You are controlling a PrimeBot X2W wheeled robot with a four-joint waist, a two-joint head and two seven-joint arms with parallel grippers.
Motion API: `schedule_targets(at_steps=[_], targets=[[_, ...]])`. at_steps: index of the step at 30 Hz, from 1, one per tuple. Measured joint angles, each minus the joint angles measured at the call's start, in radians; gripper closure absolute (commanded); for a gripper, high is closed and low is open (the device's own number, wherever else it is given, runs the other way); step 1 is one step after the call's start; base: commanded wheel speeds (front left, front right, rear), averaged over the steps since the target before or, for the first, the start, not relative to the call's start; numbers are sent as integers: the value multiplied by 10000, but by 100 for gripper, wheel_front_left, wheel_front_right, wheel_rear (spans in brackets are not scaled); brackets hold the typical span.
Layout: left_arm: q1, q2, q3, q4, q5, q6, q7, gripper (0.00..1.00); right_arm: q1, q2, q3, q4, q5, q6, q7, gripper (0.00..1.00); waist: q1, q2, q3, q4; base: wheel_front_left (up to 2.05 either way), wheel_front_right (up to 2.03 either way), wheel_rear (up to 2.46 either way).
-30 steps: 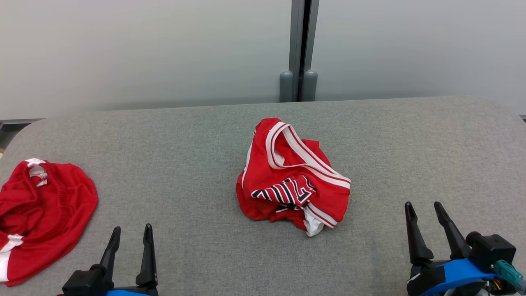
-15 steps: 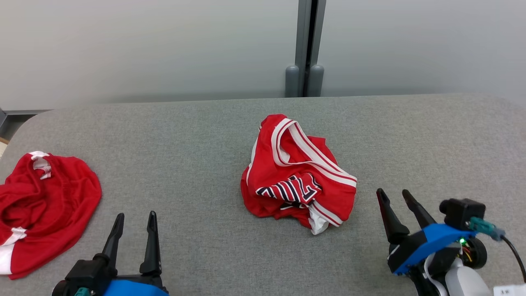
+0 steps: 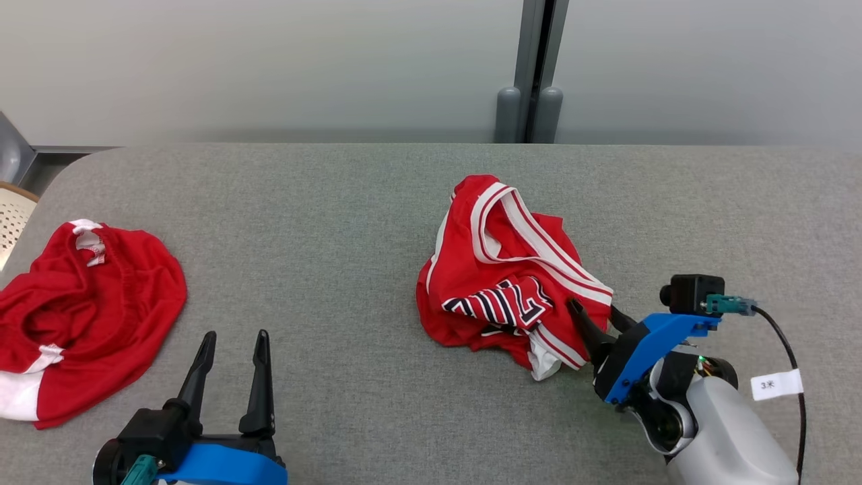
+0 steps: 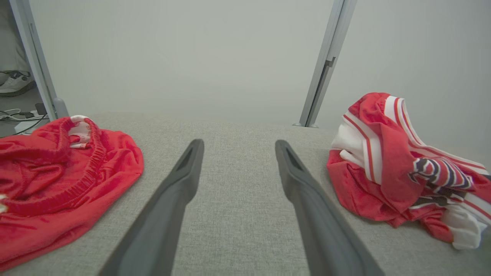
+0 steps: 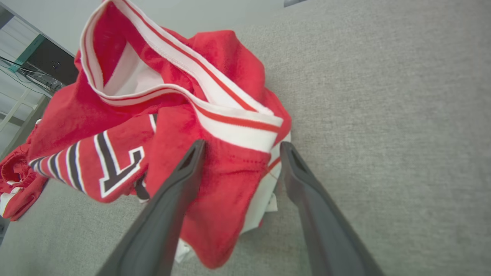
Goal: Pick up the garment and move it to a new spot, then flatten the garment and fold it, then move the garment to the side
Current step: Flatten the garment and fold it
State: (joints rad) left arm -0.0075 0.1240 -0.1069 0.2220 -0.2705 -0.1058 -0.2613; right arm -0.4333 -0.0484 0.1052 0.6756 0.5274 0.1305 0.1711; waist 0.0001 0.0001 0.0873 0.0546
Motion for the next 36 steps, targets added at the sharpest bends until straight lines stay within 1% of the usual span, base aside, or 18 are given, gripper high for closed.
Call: schedule_targets(at_steps=[4, 6, 9, 12, 18, 21, 24, 27, 30, 33, 36], targets=[[-3, 42, -2, 8, -31, 2, 0, 0, -471, 0, 752, 489, 192, 0, -453, 0, 0, 0, -11, 91, 0, 0, 0], [-3, 54, -17, -4, -36, 6, 13, 0, -576, 0, 1095, 616, 299, 0, -541, 100, 0, 0, -55, 119, 0, 0, 0], [-2, 58, -48, -33, -61, 25, 29, 0, -614, 2, 1511, 690, 420, 0, -612, 100, 0, 0, -119, 160, 0, 0, 0], [5, 71, -56, -58, -100, 38, 31, 0, -694, -6, 1766, 462, 587, -2, -673, 100, 0, 0, -188, 176, 0, 0, 0], [37, 151, -36, -215, -130, 125, 29, 0, -1090, -6, 2589, -1239, 1651, -2, -479, 100, 0, 0, -292, 197, 0, 0, 0], [37, 176, -21, -326, -151, 151, 29, 0, -1593, -4, 2997, -2088, 2151, -2, -297, 100, 0, 0, -255, 199, 0, 0, 0], [21, 217, -13, -424, -173, 171, 27, 0, -2327, -2, 3411, -2606, 2784, -2, -232, 100, 0, 0, -168, 209, 0, 0, 0], [-42, 228, -19, -487, -176, 173, 27, 0, -3254, -4, 3889, -2700, 3839, -2, -456, 100, 0, 0, -61, 250, 0, 0, 0], [-153, 238, -44, -531, -174, 173, 27, 0, -4345, -10, 4516, -2552, 5097, -2, -993, 100, 0, -1, 58, 323, 0, 0, 0], [-214, 245, -67, -537, -174, 173, 25, 0, -5534, -4, 5235, -2416, 6427, -2, -1816, 100, 0, -1, 129, 409, 0, 0, 0], [-271, 251, -79, -539, -174, 173, 23, 0, -6550, -4, 5741, -2451, 8027, -2, -2857, 100, 0, 0, 144, 470, 0, 0, 0]])
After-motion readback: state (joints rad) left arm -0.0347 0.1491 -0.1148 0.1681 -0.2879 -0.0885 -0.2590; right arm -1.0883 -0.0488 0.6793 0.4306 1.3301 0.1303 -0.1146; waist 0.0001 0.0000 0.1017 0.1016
